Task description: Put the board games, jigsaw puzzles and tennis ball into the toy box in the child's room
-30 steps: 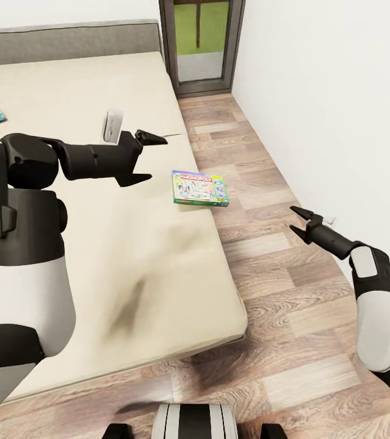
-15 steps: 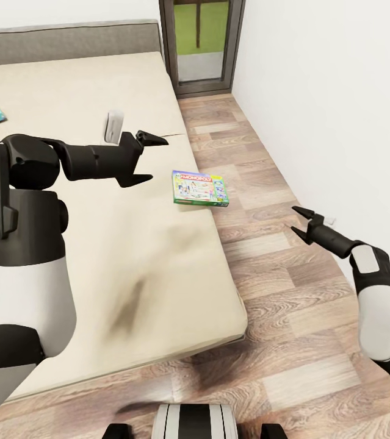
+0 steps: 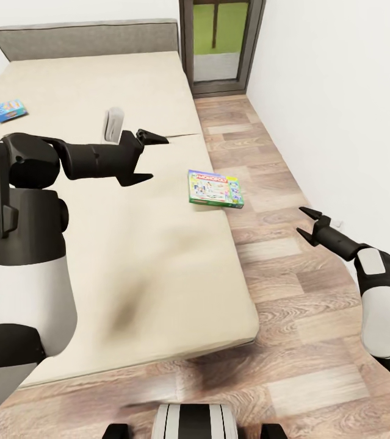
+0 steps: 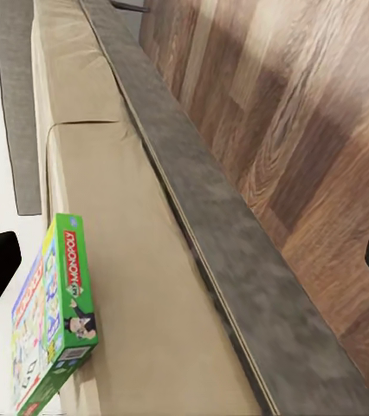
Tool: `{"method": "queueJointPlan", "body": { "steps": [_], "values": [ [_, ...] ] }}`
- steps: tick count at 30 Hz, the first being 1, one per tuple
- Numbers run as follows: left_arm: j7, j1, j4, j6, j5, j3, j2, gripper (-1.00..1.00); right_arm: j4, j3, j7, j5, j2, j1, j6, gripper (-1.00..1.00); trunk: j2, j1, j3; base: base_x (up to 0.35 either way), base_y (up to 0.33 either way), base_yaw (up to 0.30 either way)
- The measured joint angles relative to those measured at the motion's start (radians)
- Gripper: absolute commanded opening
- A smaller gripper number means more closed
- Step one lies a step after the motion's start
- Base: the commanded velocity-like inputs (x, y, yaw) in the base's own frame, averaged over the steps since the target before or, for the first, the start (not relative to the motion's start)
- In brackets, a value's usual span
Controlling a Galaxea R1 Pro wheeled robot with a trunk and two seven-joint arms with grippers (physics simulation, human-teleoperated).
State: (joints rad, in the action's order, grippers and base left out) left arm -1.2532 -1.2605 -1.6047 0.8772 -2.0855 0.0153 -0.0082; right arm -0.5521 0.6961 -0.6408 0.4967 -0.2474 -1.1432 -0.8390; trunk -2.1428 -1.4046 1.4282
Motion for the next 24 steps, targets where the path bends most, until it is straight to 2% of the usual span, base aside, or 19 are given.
{"method": "queueJointPlan", "body": {
  "steps": [24],
  "values": [
    [-0.019,-0.004,0.0,-0.024,0.003,0.001,-0.002,1.0,0.001,0.011,-0.004,0.0,-0.003,0.006,0.001,1.0,0.0,0.0,0.0,0.0,0.0,0.26]
  ]
}}
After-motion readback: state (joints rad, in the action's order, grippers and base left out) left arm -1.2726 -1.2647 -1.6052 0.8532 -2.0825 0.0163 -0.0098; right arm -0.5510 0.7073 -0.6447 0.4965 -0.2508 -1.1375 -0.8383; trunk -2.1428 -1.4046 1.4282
